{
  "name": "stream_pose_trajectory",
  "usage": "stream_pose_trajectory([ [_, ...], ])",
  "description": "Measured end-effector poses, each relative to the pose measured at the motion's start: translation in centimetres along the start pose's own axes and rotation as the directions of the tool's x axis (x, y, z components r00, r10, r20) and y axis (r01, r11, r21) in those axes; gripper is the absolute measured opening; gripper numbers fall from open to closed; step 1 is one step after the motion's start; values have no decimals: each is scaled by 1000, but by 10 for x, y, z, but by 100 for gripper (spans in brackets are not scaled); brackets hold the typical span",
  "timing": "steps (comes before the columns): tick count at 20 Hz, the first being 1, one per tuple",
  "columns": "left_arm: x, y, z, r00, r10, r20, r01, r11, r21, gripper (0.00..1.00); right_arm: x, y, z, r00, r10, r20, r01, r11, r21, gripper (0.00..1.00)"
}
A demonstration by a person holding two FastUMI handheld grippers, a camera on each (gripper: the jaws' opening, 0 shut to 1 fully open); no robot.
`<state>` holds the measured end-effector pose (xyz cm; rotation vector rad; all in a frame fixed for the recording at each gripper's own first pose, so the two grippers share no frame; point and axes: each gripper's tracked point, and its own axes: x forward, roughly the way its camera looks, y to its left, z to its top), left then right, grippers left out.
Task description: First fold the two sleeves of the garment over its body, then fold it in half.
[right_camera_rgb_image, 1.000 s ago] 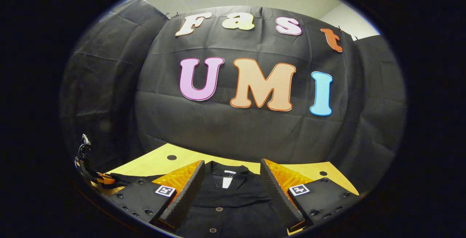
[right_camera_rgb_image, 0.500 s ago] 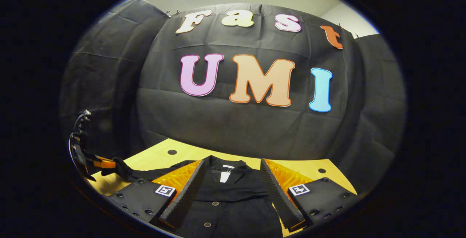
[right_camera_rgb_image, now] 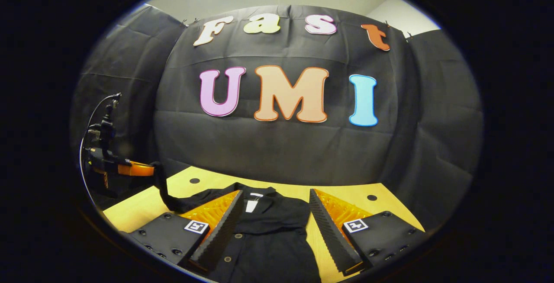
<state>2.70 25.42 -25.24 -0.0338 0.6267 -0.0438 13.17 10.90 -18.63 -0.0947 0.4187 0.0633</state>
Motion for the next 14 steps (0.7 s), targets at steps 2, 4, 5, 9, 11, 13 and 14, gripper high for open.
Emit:
stream_pose_trajectory([
  [2,27,-34,5,998,-59,-8,59,998,16,0,-4,-18,-6,1000,-19,-8,19,1000,-4,97],
  [4,51,-65,11,994,-105,-13,106,994,25,0,-7,-34,-12,999,-28,-17,28,1000,4,97],
  [5,63,-79,11,993,-120,-19,120,992,30,0,-8,-41,-15,999,-33,-23,33,999,9,97],
  [9,111,-134,3,982,-180,-63,183,982,38,0,-7,-67,-28,998,-40,-49,41,999,24,97],
  [11,133,-161,-10,972,-212,-106,217,975,40,0,-4,-78,-37,997,-40,-71,43,999,31,97],
  [13,152,-184,-18,963,-232,-136,240,969,51,0,-3,-87,-41,996,-39,-82,42,999,35,97],
  [14,164,-195,-30,959,-236,-154,248,967,62,0,-2,-93,-45,995,-39,-90,42,998,36,99],
])
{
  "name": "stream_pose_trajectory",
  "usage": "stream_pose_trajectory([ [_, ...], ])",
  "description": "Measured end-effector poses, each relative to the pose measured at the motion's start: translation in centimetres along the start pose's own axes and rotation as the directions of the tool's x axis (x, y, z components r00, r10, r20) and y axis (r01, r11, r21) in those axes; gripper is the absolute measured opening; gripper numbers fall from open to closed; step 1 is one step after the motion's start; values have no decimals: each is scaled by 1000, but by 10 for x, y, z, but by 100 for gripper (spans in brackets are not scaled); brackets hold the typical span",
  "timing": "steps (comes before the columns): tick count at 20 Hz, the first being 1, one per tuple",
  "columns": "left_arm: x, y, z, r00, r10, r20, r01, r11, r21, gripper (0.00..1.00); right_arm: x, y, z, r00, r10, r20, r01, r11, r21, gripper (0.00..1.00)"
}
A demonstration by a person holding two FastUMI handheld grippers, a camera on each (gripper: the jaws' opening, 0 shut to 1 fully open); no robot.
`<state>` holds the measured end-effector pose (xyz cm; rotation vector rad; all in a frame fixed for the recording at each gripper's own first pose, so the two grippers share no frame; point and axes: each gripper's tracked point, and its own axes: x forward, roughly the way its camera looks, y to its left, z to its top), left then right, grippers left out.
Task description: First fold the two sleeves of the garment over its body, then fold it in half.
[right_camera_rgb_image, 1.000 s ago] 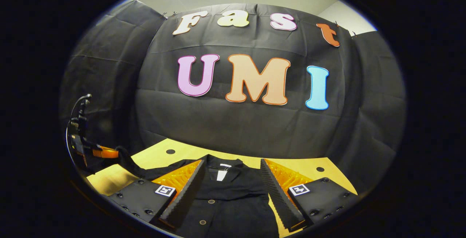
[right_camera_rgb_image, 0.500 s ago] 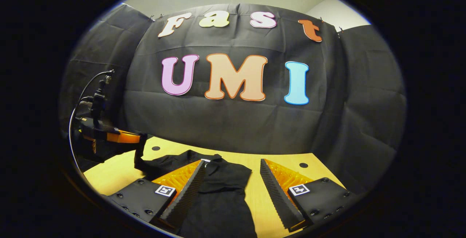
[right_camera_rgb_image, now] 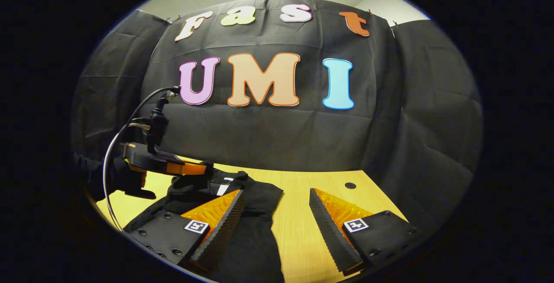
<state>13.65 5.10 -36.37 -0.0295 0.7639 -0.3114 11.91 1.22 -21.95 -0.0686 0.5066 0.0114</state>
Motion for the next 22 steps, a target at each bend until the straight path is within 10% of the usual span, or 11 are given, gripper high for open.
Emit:
stream_pose_trajectory([
  [5,27,-29,-4,998,19,-52,-14,996,91,0,7,-20,-11,1000,-6,-26,6,1000,13,97],
  [8,33,-74,67,974,-90,210,90,996,12,82,8,-30,-20,999,-2,-41,3,1000,27,97],
  [9,27,-69,73,970,-64,236,64,998,7,90,9,-32,-21,999,2,-41,-1,1000,29,97],
  [15,-23,-18,52,980,101,170,-101,995,-9,93,18,-25,-26,996,77,-41,-75,996,41,97],
  [22,-156,30,-12,930,332,157,-332,943,-28,94,12,10,-61,973,206,-101,-208,978,-14,98],
])
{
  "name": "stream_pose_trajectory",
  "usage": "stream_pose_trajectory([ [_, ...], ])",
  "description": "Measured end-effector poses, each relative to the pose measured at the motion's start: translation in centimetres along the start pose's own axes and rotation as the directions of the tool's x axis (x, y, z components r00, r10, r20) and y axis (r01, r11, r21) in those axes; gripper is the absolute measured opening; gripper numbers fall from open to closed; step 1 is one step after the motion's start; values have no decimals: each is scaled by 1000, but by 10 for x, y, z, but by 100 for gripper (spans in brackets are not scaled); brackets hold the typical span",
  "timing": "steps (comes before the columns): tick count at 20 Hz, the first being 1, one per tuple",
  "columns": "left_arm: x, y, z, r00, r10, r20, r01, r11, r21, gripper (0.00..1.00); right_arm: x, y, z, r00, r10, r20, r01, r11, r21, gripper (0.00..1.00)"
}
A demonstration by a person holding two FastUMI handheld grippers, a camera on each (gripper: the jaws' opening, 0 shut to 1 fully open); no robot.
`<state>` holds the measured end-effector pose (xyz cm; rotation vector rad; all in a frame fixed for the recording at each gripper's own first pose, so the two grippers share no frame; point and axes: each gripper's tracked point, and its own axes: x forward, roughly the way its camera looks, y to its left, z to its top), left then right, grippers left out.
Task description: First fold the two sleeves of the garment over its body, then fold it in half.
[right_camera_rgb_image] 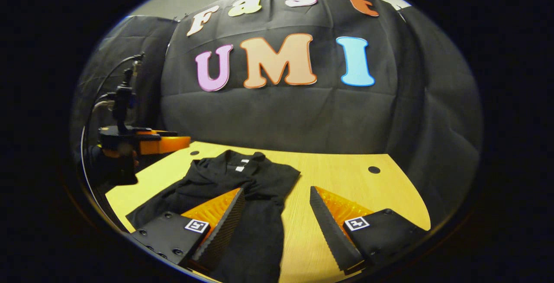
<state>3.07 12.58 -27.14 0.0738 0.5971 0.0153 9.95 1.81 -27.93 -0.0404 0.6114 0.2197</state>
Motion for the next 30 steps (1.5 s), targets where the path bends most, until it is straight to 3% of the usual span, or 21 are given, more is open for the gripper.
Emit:
stream_pose_trajectory([
  [4,-72,32,-52,993,93,-69,-93,996,-4,93,-16,29,-24,999,21,-27,-22,999,-26,98],
  [8,-125,43,-105,982,130,-135,-136,990,-35,94,-40,52,-55,997,28,-66,-31,999,-44,98],
  [12,-156,40,-170,961,134,-240,-155,985,-70,94,-60,56,-108,988,-14,-151,6,998,-55,98],
  [16,-181,41,-242,914,141,-379,-195,975,-106,94,-72,47,-186,943,-77,-324,63,997,-51,98],
  [19,-198,40,-276,880,143,-454,-223,967,-126,95,-74,39,-219,906,-123,-405,122,992,-30,99],
  [21,-193,43,-273,898,153,-413,-211,973,-98,96,-77,40,-236,881,-125,-456,130,991,-21,99],
  [22,-193,41,-276,896,144,-420,-200,975,-92,99,-74,42,-232,888,-118,-445,128,992,-8,99],
  [23,-196,40,-274,907,138,-399,-192,977,-97,94,-73,43,-231,888,-113,-445,124,992,-5,98],
  [26,-192,40,-275,918,133,-373,-182,978,-101,95,-74,47,-235,884,-76,-461,103,994,34,98],
  [28,-191,38,-275,923,121,-365,-170,980,-105,95,-71,55,-236,884,-58,-464,78,997,22,93],
  [29,-190,39,-276,923,125,-363,-173,979,-104,93,-69,63,-235,885,-40,-464,54,998,18,82],
  [30,-188,34,-274,930,113,-348,-161,981,-111,80,-70,70,-235,884,-30,-467,39,999,9,66],
])
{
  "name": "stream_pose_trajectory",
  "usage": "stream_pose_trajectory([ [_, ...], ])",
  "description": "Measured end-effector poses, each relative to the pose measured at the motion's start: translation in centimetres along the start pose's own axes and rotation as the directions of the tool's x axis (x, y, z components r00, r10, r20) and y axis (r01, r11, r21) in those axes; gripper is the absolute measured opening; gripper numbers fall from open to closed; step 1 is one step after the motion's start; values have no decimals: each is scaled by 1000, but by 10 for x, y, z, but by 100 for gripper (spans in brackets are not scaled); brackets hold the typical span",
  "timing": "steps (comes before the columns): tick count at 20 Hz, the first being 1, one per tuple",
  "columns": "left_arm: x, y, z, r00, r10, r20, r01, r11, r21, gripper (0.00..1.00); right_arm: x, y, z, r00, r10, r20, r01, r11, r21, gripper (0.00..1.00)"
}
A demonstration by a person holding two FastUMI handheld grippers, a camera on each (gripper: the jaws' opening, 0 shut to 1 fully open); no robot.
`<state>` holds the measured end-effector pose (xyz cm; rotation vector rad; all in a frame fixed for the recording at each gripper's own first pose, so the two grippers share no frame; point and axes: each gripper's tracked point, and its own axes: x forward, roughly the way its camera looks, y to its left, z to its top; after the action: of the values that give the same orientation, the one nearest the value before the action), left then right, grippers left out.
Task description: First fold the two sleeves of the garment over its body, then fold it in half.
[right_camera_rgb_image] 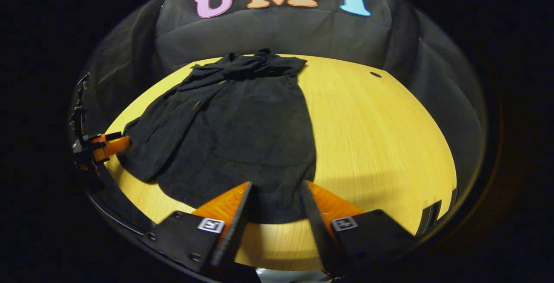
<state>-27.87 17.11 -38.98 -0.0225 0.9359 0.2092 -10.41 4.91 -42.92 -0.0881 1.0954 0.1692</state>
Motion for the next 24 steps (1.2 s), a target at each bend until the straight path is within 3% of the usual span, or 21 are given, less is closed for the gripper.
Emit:
stream_pose_trajectory([
  [2,4,-13,2,999,-45,27,46,999,-23,41,0,5,1,1000,-13,-9,13,1000,-21,33],
  [3,1,-13,6,999,-35,41,37,998,-54,21,0,6,2,1000,-19,-14,19,999,-39,17],
  [4,5,-11,4,999,-34,32,37,996,-87,2,1,7,0,999,-21,-25,20,998,-56,12],
  [5,6,-13,2,999,-42,16,43,992,-120,0,1,8,2,999,-23,-39,21,999,-50,4],
  [8,4,-18,1,992,-113,-58,101,980,-171,0,-3,8,2,998,-12,-56,8,998,-64,3],
  [10,-4,-17,-1,987,-136,-87,119,977,-177,0,-4,11,8,1000,-1,-9,1,998,-65,3],
  [17,-37,-16,28,988,-152,-39,141,969,-203,0,-49,30,46,990,84,111,-85,996,2,2],
  [24,-71,-2,83,988,-149,37,153,972,-181,0,-82,35,125,961,110,253,-110,994,-13,2],
])
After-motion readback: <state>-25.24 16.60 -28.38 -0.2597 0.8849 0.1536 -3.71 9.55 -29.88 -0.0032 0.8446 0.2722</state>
